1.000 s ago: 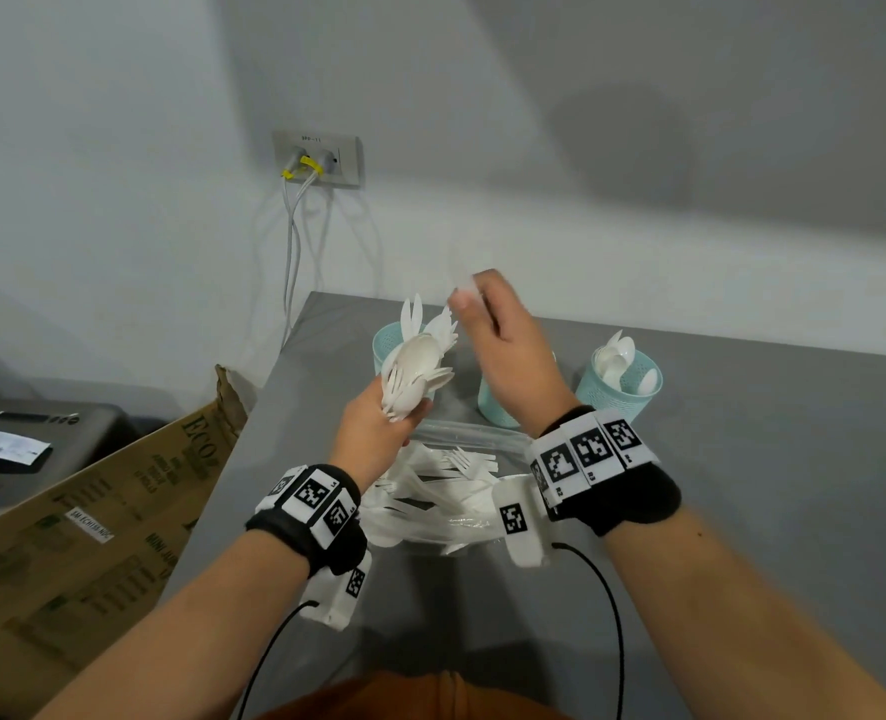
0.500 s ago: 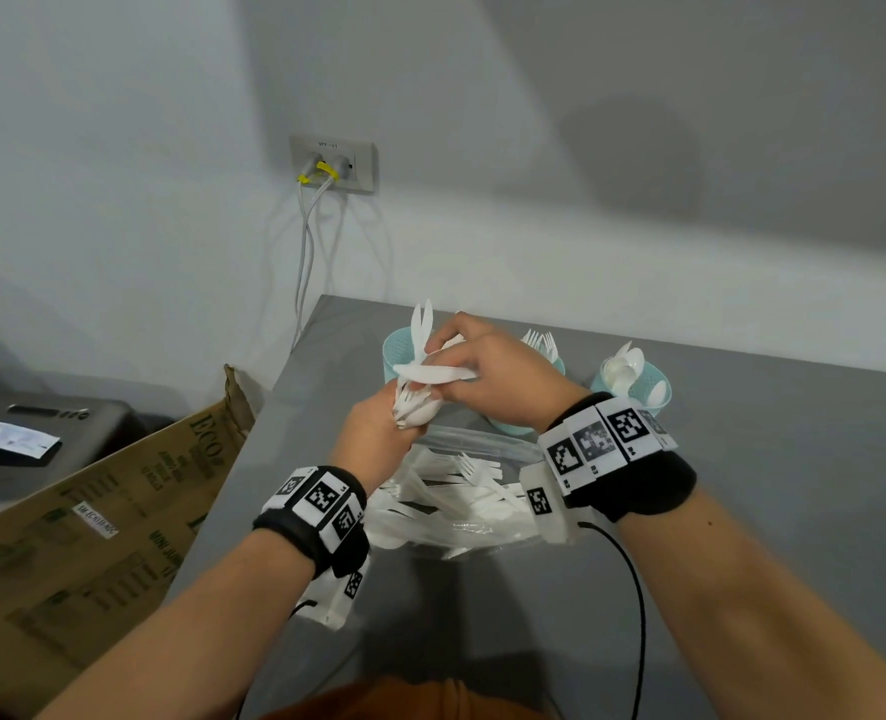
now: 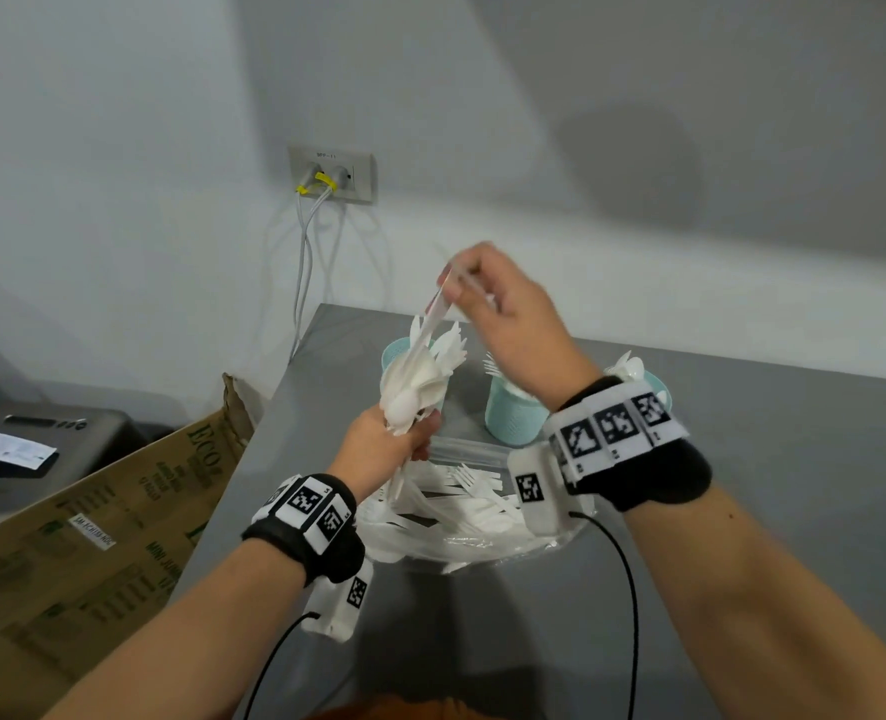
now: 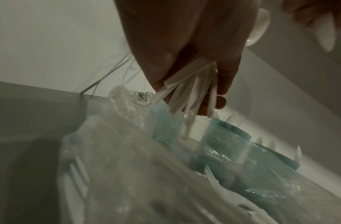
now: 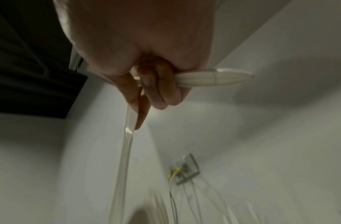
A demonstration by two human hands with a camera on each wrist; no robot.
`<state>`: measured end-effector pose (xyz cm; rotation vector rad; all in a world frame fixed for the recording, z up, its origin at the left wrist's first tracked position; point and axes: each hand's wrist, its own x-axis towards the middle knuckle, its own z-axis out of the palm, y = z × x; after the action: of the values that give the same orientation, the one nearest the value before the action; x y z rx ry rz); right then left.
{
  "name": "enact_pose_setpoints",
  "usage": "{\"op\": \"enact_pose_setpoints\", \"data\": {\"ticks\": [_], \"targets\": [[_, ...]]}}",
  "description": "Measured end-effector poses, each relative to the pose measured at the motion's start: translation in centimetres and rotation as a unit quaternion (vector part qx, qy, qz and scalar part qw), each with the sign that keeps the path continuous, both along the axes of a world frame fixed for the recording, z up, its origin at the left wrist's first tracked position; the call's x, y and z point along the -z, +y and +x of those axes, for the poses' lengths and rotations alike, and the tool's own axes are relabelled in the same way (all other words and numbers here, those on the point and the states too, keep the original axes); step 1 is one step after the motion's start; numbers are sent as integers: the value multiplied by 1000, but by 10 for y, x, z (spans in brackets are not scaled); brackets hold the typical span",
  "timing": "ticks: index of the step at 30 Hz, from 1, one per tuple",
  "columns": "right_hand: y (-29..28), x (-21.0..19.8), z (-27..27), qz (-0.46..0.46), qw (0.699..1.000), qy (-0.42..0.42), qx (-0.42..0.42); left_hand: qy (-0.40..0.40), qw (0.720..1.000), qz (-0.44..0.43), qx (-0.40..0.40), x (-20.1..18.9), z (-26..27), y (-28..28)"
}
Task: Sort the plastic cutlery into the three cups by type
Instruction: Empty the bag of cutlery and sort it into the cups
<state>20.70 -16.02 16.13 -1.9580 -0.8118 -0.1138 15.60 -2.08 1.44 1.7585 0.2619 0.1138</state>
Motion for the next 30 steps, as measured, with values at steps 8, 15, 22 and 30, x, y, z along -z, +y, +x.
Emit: {"op": "enact_pose_setpoints", "data": {"ticks": [8, 15, 22, 30], "targets": [[10, 7, 37, -112, 978, -62, 162, -21, 991, -111, -65, -2, 0, 22], [27, 77, 58, -311, 941, 13, 132, -68, 986, -150, -39, -15, 4, 28], [41, 44, 65, -80, 987, -18, 141, -68, 981, -177, -43, -20, 8, 38], [47, 69, 69, 11, 994, 30, 106, -70, 971, -228, -17, -25, 8, 39]]}}
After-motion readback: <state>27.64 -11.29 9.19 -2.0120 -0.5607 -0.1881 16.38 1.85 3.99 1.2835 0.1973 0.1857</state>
